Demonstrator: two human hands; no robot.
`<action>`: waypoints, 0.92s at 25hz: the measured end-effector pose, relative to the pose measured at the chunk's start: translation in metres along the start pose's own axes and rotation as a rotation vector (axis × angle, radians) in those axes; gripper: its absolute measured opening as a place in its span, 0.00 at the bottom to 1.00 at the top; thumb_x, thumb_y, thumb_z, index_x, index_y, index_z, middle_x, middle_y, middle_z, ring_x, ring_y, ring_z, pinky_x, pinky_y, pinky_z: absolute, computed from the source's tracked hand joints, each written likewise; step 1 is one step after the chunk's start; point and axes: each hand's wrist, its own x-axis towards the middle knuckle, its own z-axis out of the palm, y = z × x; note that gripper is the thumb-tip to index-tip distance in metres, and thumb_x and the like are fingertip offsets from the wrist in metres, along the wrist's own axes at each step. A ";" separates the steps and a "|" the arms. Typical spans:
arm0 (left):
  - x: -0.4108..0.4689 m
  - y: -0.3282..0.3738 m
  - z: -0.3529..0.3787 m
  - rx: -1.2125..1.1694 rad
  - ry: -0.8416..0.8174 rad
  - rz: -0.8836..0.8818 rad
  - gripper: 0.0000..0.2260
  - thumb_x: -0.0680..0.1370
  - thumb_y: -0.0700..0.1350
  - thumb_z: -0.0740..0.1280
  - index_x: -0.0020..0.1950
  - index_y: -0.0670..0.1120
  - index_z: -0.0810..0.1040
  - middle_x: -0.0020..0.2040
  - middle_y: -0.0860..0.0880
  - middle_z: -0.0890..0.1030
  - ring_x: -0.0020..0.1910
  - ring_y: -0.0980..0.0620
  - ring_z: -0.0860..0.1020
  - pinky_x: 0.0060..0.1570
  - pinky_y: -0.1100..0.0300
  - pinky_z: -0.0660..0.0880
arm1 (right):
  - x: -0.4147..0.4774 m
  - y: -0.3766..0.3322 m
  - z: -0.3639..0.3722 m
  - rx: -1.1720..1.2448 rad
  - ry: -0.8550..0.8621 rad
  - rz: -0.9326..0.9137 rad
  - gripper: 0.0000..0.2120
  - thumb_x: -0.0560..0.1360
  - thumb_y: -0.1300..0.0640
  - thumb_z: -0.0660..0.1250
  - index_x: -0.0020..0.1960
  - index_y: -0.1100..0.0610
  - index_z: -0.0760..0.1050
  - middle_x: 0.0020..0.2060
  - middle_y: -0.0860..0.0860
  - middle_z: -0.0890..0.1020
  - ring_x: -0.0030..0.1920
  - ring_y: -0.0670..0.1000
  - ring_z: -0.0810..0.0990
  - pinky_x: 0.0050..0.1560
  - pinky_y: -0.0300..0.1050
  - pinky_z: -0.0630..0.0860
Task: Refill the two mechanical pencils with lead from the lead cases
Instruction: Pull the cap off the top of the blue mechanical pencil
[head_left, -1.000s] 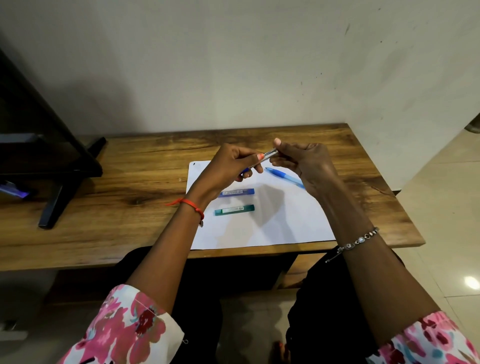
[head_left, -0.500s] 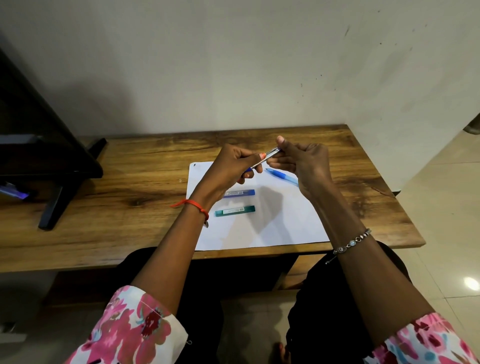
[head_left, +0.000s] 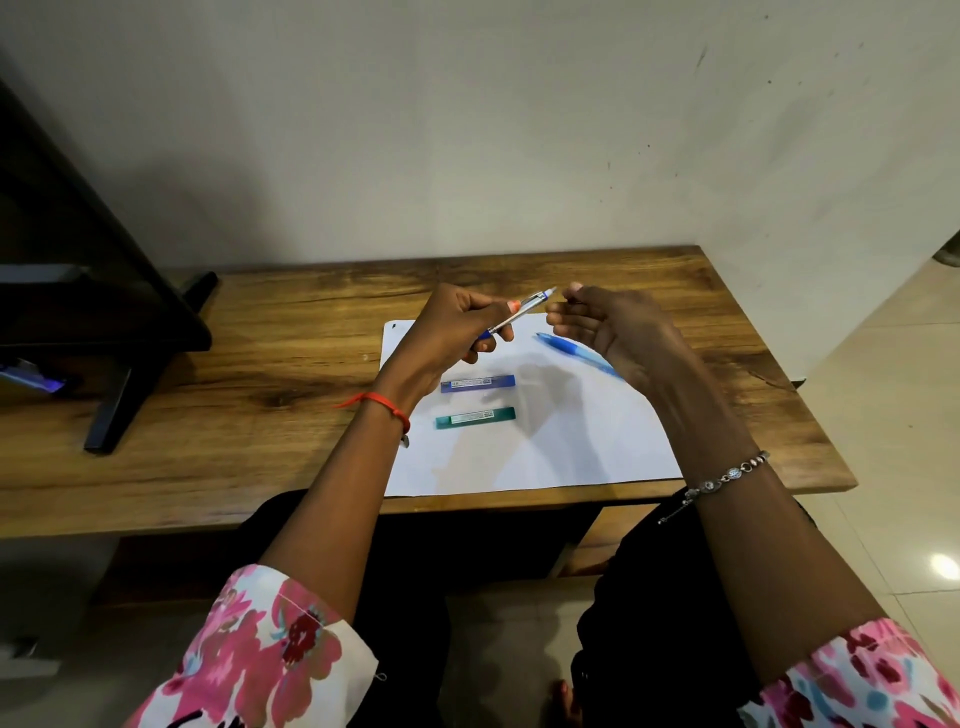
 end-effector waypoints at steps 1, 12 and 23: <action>0.000 0.000 -0.001 0.008 0.000 -0.002 0.09 0.77 0.46 0.65 0.40 0.44 0.81 0.34 0.49 0.79 0.26 0.57 0.69 0.23 0.68 0.64 | 0.000 -0.001 0.000 0.007 -0.029 0.032 0.09 0.78 0.64 0.62 0.42 0.65 0.77 0.30 0.54 0.83 0.32 0.50 0.81 0.31 0.37 0.78; 0.000 0.001 0.004 0.026 -0.024 -0.020 0.11 0.77 0.46 0.65 0.43 0.39 0.81 0.34 0.48 0.78 0.27 0.54 0.68 0.25 0.68 0.64 | -0.002 -0.001 0.001 -0.131 -0.018 -0.072 0.06 0.76 0.68 0.64 0.40 0.66 0.77 0.34 0.57 0.80 0.29 0.48 0.80 0.35 0.36 0.79; 0.000 -0.006 -0.010 0.078 -0.005 -0.010 0.08 0.77 0.45 0.65 0.42 0.44 0.81 0.36 0.50 0.81 0.27 0.55 0.70 0.27 0.66 0.66 | -0.004 -0.003 -0.023 -0.852 -0.045 -0.098 0.06 0.71 0.64 0.72 0.45 0.68 0.81 0.34 0.59 0.81 0.27 0.49 0.78 0.27 0.33 0.76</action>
